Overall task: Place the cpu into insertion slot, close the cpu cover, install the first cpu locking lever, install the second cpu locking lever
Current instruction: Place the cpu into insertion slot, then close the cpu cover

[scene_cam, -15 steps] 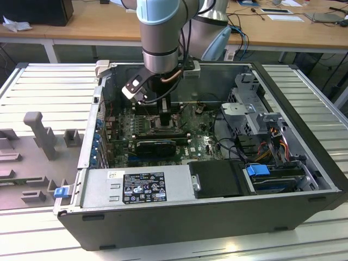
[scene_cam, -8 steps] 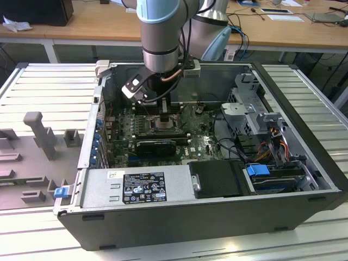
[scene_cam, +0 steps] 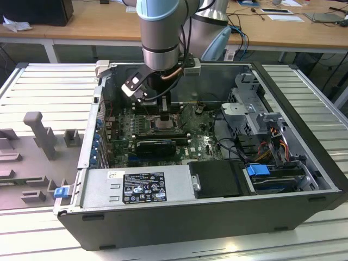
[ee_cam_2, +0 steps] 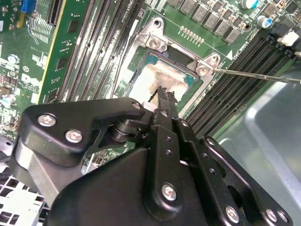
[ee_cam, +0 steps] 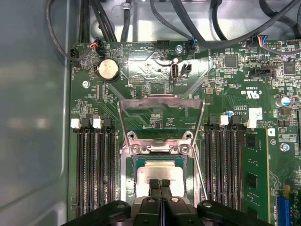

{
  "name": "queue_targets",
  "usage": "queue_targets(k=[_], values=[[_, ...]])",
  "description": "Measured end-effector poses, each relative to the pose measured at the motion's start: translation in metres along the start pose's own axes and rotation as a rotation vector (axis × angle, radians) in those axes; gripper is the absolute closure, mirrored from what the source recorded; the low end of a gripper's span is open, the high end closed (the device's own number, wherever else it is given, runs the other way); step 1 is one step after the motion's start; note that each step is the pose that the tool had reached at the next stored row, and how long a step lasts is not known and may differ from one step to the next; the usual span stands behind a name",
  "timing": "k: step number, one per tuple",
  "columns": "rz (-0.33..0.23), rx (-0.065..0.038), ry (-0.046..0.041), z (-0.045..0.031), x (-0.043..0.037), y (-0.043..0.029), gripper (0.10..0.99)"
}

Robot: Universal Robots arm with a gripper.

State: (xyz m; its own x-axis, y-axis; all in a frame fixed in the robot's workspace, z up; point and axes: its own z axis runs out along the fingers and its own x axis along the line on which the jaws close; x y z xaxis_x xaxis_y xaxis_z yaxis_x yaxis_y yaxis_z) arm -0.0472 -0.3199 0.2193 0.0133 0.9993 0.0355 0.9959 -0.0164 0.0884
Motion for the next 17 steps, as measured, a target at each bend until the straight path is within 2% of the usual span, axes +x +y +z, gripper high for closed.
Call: queue_targets(k=[6,9,12,15,17], values=[[0.0,0.0,0.0,-0.0103,0.0004,0.0009,0.98],[0.0,0.003,0.0002,-0.011,0.0004,0.0028,0.98],[0.001,0.013,0.0011,-0.0107,0.0001,0.0064,0.98],[0.001,0.016,0.0015,-0.0109,0.0,0.0089,0.98],[0.001,0.016,0.0018,-0.0218,0.0004,0.0099,0.98]])
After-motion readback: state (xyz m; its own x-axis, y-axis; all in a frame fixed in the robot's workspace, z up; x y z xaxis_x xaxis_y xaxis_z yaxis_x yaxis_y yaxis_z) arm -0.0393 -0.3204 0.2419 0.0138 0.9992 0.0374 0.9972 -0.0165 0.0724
